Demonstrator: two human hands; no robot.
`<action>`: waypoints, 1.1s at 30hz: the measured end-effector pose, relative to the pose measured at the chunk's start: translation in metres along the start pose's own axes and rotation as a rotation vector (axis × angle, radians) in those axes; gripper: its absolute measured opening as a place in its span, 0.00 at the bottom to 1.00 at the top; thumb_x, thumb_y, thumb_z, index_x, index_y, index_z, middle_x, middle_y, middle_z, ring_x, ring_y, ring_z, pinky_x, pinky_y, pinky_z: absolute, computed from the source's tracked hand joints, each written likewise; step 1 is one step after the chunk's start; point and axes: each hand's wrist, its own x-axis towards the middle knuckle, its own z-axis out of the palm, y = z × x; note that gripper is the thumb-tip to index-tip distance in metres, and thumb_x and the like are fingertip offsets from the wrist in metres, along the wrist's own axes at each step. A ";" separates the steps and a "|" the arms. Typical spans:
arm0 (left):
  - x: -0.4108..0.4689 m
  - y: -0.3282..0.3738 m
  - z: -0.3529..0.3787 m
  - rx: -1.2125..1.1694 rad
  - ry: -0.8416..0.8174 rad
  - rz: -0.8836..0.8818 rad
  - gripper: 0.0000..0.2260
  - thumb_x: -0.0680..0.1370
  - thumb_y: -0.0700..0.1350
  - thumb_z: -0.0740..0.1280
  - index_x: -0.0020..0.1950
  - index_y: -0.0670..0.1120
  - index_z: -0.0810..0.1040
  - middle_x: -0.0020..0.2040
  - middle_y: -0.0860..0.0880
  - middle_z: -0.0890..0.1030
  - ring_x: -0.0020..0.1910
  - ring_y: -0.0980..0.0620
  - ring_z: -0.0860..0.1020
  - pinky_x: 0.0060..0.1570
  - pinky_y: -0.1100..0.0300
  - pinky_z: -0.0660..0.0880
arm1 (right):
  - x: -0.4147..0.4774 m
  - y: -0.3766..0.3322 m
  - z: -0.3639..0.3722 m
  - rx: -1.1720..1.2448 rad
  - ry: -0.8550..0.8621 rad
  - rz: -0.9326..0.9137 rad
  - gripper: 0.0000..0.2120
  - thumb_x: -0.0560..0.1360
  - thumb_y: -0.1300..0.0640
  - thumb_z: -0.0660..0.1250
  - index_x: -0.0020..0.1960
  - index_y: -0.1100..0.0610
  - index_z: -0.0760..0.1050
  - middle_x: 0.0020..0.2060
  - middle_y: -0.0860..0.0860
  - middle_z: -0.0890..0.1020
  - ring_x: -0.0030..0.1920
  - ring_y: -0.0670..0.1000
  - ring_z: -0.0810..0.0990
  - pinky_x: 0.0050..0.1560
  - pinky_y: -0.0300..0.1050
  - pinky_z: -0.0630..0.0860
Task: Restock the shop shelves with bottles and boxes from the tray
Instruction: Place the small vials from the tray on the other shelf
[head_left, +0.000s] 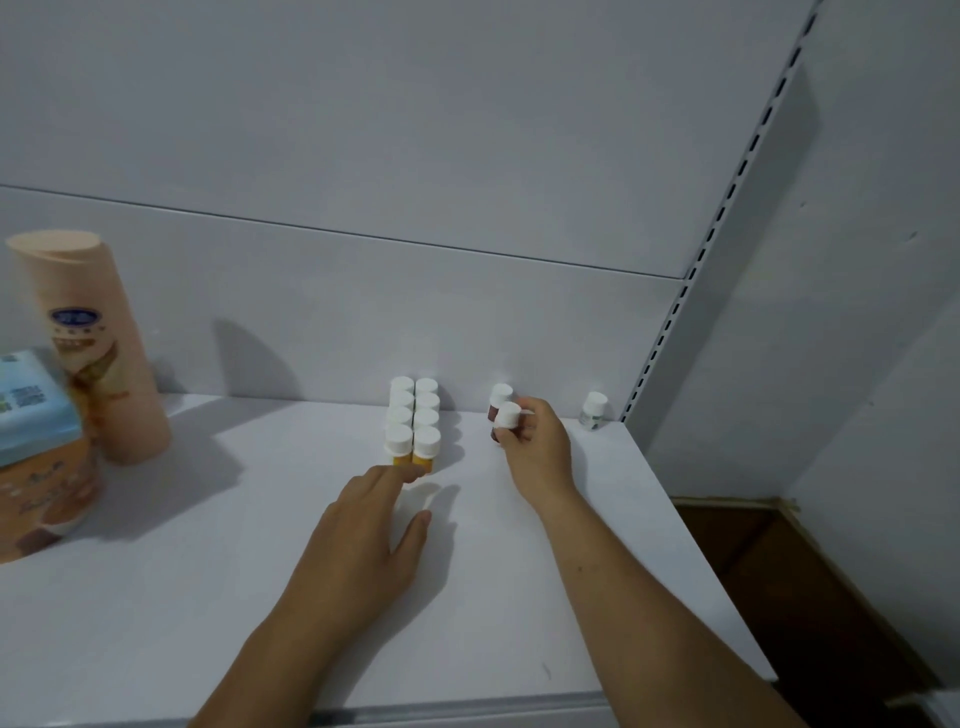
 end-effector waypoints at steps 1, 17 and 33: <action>0.000 0.000 0.000 0.011 -0.003 0.004 0.20 0.81 0.56 0.65 0.73 0.60 0.70 0.65 0.62 0.75 0.63 0.56 0.75 0.60 0.53 0.75 | 0.001 0.003 0.002 0.002 0.001 -0.002 0.13 0.77 0.62 0.71 0.56 0.46 0.76 0.47 0.45 0.86 0.49 0.50 0.86 0.57 0.52 0.82; -0.002 0.005 0.000 0.033 -0.018 0.007 0.18 0.81 0.57 0.65 0.71 0.61 0.70 0.62 0.62 0.76 0.61 0.56 0.76 0.57 0.54 0.76 | 0.012 0.006 0.010 -0.013 0.072 0.094 0.16 0.78 0.57 0.73 0.63 0.52 0.74 0.46 0.42 0.84 0.45 0.40 0.83 0.43 0.31 0.72; -0.001 0.009 -0.002 0.055 -0.035 0.004 0.21 0.80 0.60 0.61 0.73 0.60 0.69 0.61 0.59 0.77 0.59 0.53 0.77 0.55 0.52 0.76 | -0.013 -0.010 -0.022 -0.099 -0.103 0.127 0.32 0.77 0.56 0.75 0.77 0.54 0.66 0.68 0.50 0.76 0.64 0.50 0.76 0.61 0.42 0.71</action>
